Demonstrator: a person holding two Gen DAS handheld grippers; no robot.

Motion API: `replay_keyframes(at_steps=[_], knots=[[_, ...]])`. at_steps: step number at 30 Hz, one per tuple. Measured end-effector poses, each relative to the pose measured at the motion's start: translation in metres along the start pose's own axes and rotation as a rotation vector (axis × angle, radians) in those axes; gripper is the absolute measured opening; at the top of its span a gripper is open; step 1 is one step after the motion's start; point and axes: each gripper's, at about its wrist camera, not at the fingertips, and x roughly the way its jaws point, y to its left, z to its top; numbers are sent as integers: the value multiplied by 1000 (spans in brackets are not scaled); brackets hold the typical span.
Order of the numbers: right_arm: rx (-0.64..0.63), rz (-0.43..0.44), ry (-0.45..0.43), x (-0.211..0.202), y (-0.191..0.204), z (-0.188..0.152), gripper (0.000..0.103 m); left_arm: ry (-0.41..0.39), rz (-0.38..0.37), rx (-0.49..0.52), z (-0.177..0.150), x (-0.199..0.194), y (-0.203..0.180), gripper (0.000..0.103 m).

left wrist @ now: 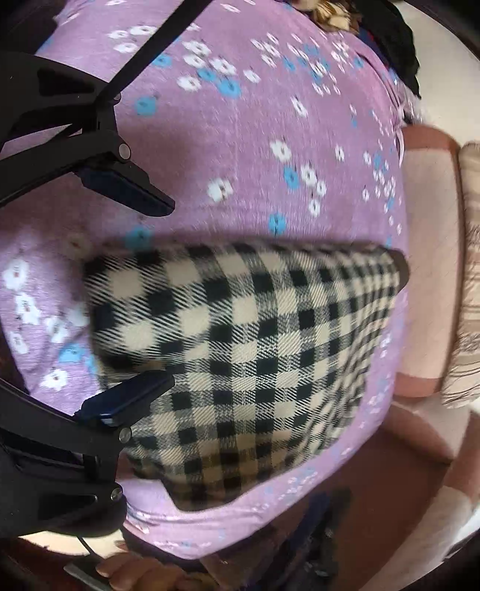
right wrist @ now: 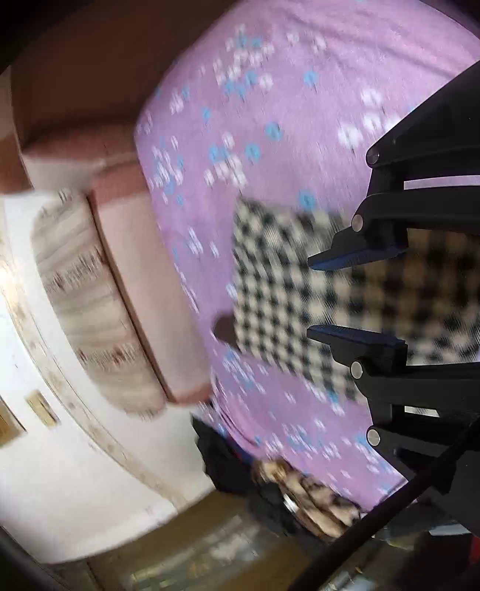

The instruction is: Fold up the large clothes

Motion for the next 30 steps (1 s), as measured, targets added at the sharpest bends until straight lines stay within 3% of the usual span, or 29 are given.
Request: replay_keyframes(at_steps=[3, 6, 8, 11, 13, 16, 18, 20, 26, 30], knots=[[98, 110, 116, 27, -7, -20, 34, -40, 26, -33, -9, -18, 9, 84], [180, 102, 209, 46, -28, -55, 31, -88, 60, -53, -13, -36, 22, 84], [233, 114, 218, 38, -43, -82, 30, -118, 86, -59, -14, -45, 32, 84], [287, 138, 212, 21, -59, -95, 29, -104, 115, -74, -7, -45, 45, 84], [275, 106, 190, 6, -64, -95, 29, -108, 116, -101, -4, -51, 51, 84], [235, 39, 133, -12, -63, -85, 34, -135, 145, -104, -6, -70, 55, 84], [227, -21, 81, -21, -61, -71, 47, -157, 175, -105, -11, -82, 58, 84], [236, -53, 30, -22, -60, -54, 52, -159, 199, -118, -13, -90, 64, 84], [178, -61, 1, 11, -38, 1, 68, -159, 218, -134, 0, -89, 74, 84], [99, -122, 7, 41, -26, 17, 69, -154, 191, -105, 24, -69, 64, 84]])
